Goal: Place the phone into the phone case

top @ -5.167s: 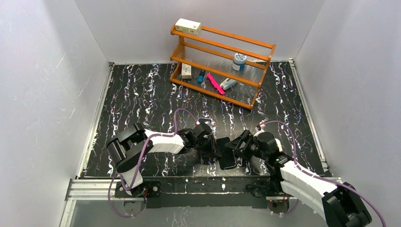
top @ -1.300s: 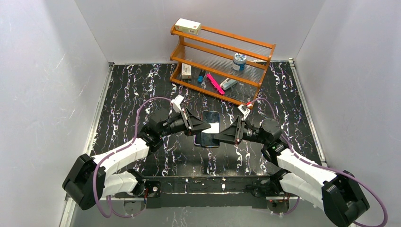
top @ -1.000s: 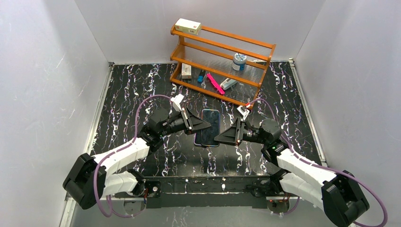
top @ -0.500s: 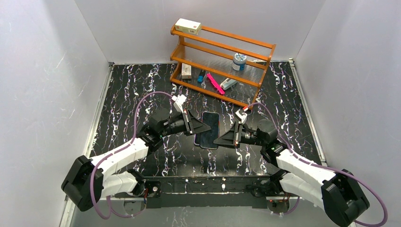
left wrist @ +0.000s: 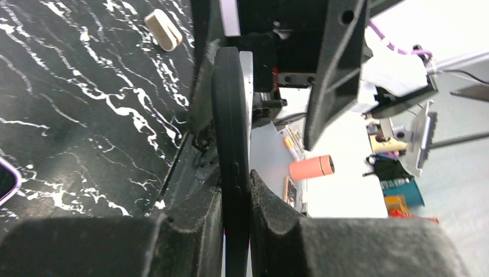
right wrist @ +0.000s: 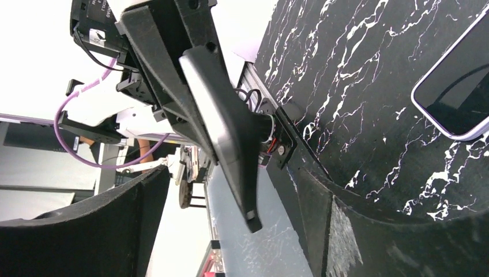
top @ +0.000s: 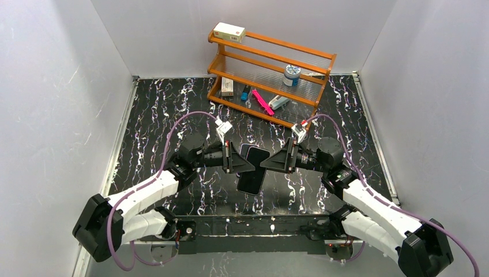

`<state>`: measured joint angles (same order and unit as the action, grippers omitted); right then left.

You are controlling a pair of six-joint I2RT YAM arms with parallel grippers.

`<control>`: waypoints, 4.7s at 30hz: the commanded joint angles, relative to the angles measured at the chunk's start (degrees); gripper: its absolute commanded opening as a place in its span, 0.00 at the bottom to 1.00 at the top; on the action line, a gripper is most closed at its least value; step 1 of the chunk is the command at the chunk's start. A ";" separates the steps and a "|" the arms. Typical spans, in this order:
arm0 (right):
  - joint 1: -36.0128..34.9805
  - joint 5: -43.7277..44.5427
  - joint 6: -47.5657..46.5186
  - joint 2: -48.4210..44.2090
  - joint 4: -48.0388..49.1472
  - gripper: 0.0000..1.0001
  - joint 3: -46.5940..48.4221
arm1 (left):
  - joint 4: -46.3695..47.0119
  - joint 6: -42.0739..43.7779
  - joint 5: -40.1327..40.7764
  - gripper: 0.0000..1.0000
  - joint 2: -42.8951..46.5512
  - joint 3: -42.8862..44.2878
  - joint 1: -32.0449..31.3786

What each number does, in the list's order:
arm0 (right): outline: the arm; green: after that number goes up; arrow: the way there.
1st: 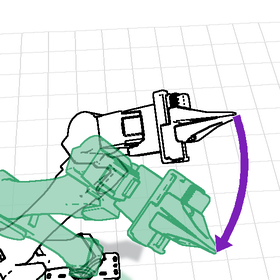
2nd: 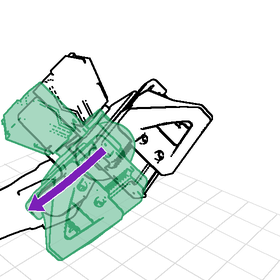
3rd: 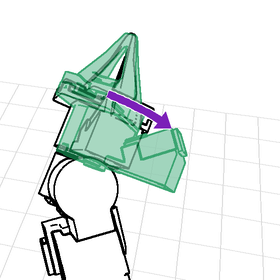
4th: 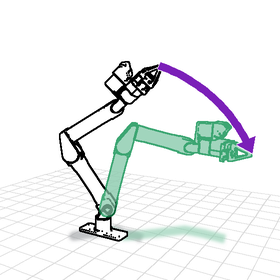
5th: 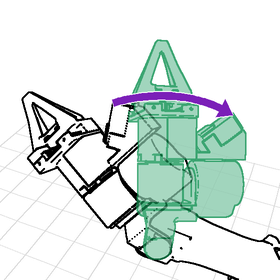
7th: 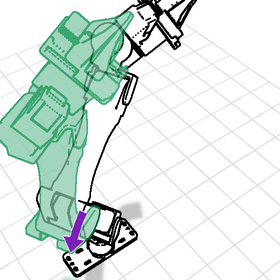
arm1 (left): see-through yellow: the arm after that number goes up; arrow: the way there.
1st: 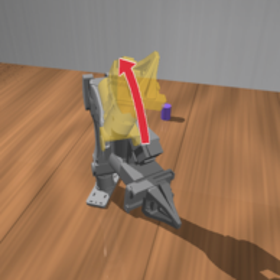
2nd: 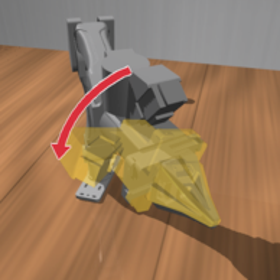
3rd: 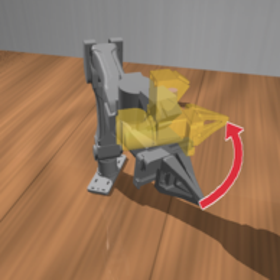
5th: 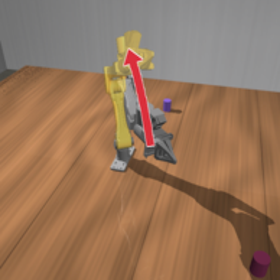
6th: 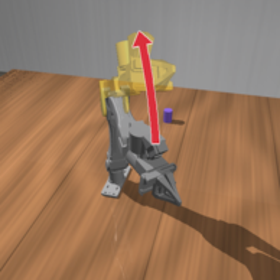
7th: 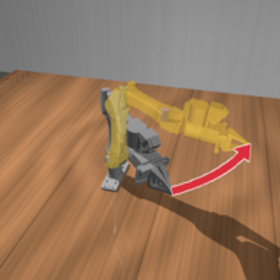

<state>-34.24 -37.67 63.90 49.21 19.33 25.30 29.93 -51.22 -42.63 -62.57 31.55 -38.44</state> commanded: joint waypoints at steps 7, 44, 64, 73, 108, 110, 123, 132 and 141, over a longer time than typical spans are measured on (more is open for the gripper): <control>0.15 -4.23 -5.36 1.44 1.59 0.80 5.56 | 6.23 -2.02 -11.50 0.00 2.53 1.10 0.07; 0.10 -5.70 0.40 6.64 11.74 0.47 2.80 | 3.89 -6.33 5.86 0.00 4.43 0.56 0.13; 0.05 -8.44 0.30 7.70 13.71 0.01 2.08 | -17.61 2.49 18.08 0.48 7.30 9.10 0.21; 0.05 -9.60 1.16 8.44 15.03 0.01 1.71 | -16.54 3.16 18.14 0.34 4.58 10.11 0.21; 1.47 12.87 -17.88 11.65 -28.98 0.01 11.09 | -49.14 28.35 38.13 0.98 8.25 16.34 0.27; 1.90 14.00 -19.81 13.05 -31.98 0.01 12.46 | -49.64 29.59 40.24 0.98 8.78 15.26 0.22; 6.55 16.99 -30.76 23.27 -41.26 0.01 18.92 | -49.71 33.59 48.06 0.98 10.53 9.87 0.22; 11.51 12.92 -36.55 29.12 -43.25 0.01 21.50 | -50.52 33.91 47.54 0.98 11.45 9.55 0.23; 14.95 11.66 -39.86 32.88 -44.20 0.06 22.64 | -50.50 33.91 47.13 0.98 10.04 9.79 0.22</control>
<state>-20.60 -25.06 27.20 81.06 -24.53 44.84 -19.77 -17.98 3.88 -52.31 41.06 -38.37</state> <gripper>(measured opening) 0.113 0.981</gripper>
